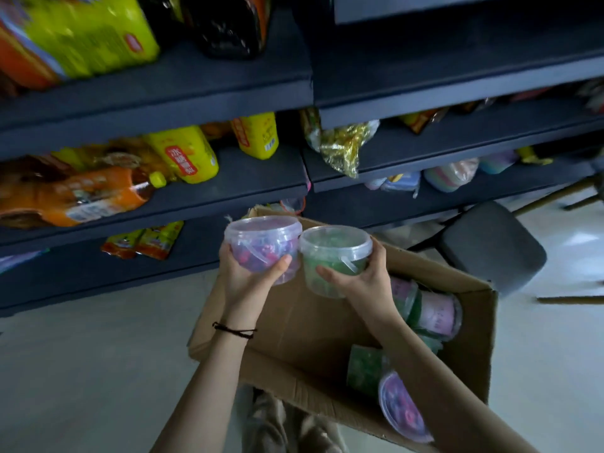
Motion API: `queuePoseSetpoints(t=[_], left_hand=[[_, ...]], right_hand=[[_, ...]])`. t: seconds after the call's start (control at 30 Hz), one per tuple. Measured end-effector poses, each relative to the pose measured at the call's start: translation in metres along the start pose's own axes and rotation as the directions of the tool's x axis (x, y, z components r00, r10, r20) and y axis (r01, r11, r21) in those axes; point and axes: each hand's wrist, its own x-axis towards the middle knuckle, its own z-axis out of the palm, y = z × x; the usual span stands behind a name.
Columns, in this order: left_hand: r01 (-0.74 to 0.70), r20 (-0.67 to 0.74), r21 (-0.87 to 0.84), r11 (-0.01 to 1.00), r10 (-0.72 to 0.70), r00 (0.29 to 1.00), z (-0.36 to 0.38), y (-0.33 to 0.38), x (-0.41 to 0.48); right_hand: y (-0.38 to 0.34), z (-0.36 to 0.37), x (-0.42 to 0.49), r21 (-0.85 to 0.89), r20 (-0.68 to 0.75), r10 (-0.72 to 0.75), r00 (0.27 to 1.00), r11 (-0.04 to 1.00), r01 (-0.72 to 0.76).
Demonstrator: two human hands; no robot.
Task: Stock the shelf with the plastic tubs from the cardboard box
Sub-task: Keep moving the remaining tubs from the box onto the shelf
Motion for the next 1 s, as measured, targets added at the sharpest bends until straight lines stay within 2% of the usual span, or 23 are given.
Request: queuePoseSetpoints(t=[0.13, 0.27, 0.43, 0.57, 0.67, 0.8, 1.0], left_hand=[[-0.178, -0.066, -0.079, 0.981, 0.173, 0.983, -0.017, 0.088, -0.021], [-0.303, -0.139, -0.189, 0.934, 0.280, 0.950, -0.040, 0.175, -0.049], [-0.427, -0.175, -0.226, 0.876, 0.395, 0.902, -0.089, 0.257, -0.078], [-0.471, -0.249, -0.257, 0.844, 0.413, 0.876, -0.147, 0.303, -0.096], [-0.541, -0.323, -0.229, 0.809, 0.461, 0.826, -0.201, 0.336, -0.107], [-0.607, -0.382, -0.158, 0.779, 0.519, 0.765, -0.287, 0.374, -0.121], [-0.640, -0.427, -0.126, 0.758, 0.541, 0.725, -0.409, 0.399, -0.131]], right_hand=[[-0.094, -0.012, -0.023, 0.044, 0.022, -0.204, 0.979, 0.978, 0.203], [-0.184, -0.014, -0.054, 0.083, 0.035, -0.405, 0.914, 0.912, 0.401], [-0.275, 0.002, -0.095, 0.089, 0.095, -0.543, 0.834, 0.840, 0.536], [-0.335, 0.039, -0.131, 0.148, 0.167, -0.635, 0.754, 0.772, 0.618], [-0.379, 0.078, -0.159, 0.164, 0.186, -0.686, 0.704, 0.728, 0.666], [-0.427, 0.143, -0.206, 0.189, 0.212, -0.712, 0.669, 0.701, 0.687], [-0.468, 0.245, -0.270, 0.267, 0.205, -0.773, 0.600, 0.634, 0.726]])
